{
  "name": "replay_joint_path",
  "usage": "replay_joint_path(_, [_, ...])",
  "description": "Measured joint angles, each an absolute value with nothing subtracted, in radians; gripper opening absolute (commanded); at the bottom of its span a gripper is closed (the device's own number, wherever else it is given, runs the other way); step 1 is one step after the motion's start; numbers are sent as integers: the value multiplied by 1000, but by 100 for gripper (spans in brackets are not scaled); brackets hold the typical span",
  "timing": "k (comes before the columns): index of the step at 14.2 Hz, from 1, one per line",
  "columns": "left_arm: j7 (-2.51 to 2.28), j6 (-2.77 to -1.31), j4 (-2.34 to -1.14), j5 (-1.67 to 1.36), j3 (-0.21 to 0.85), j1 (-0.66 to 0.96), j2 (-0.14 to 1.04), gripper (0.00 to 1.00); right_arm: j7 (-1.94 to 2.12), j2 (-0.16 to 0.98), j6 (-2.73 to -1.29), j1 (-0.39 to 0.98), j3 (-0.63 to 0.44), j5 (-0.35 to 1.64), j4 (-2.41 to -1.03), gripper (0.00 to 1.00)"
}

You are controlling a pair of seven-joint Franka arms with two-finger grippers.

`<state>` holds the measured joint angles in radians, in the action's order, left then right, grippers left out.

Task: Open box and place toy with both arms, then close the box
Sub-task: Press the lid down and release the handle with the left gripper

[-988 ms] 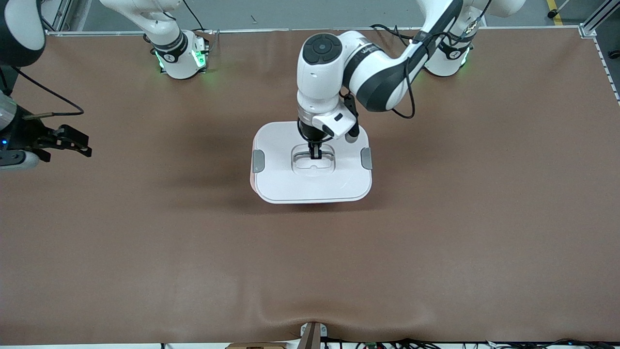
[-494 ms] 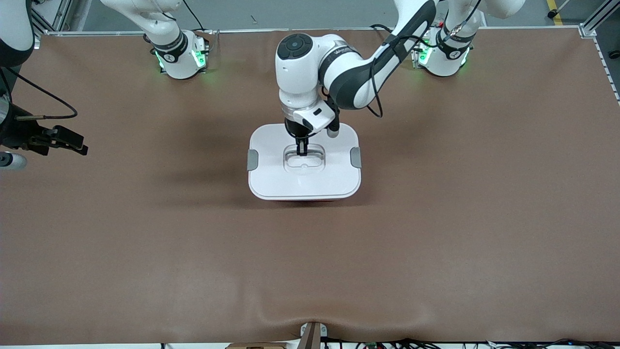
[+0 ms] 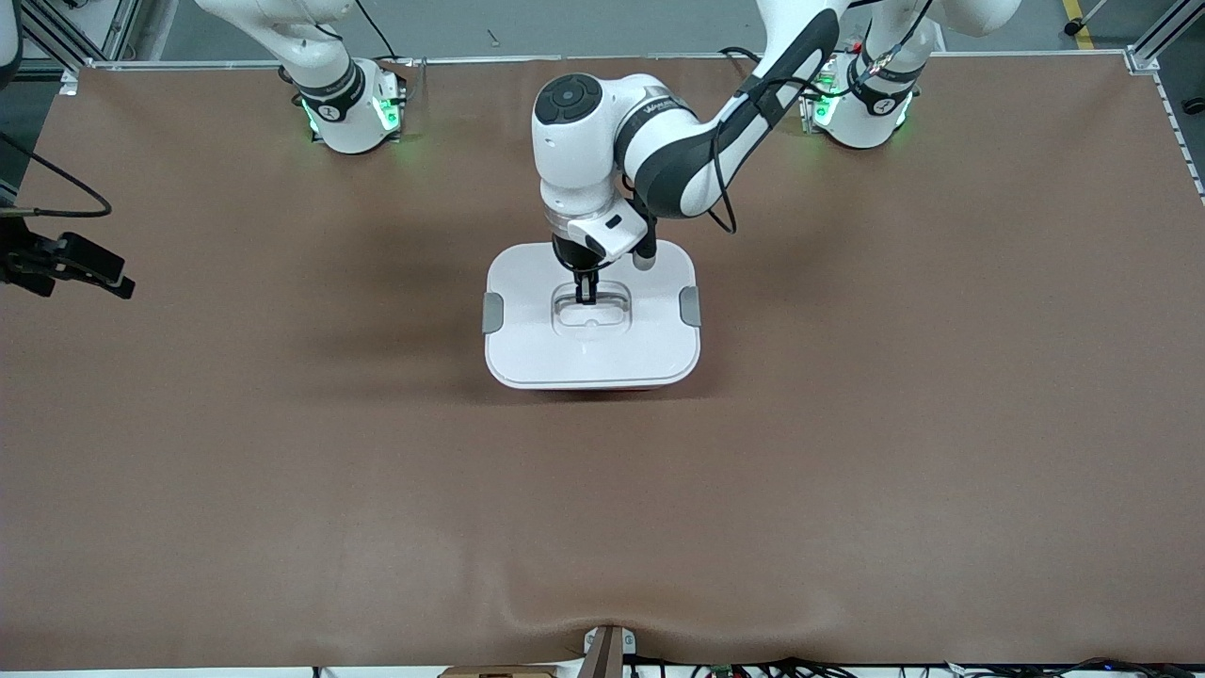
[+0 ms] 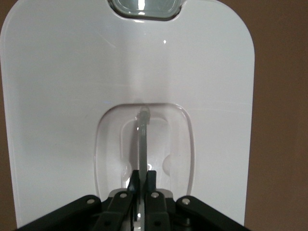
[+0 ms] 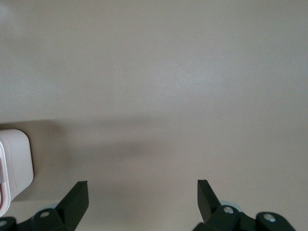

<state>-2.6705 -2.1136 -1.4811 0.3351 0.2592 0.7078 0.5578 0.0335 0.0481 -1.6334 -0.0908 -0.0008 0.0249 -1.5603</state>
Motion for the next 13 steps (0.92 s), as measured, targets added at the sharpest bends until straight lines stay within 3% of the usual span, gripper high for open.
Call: replay_joint_path(13, [-2670,-2115,-1481,341,259,720,580,0,62,49,-1607,-97,-28,-14,-1571,100])
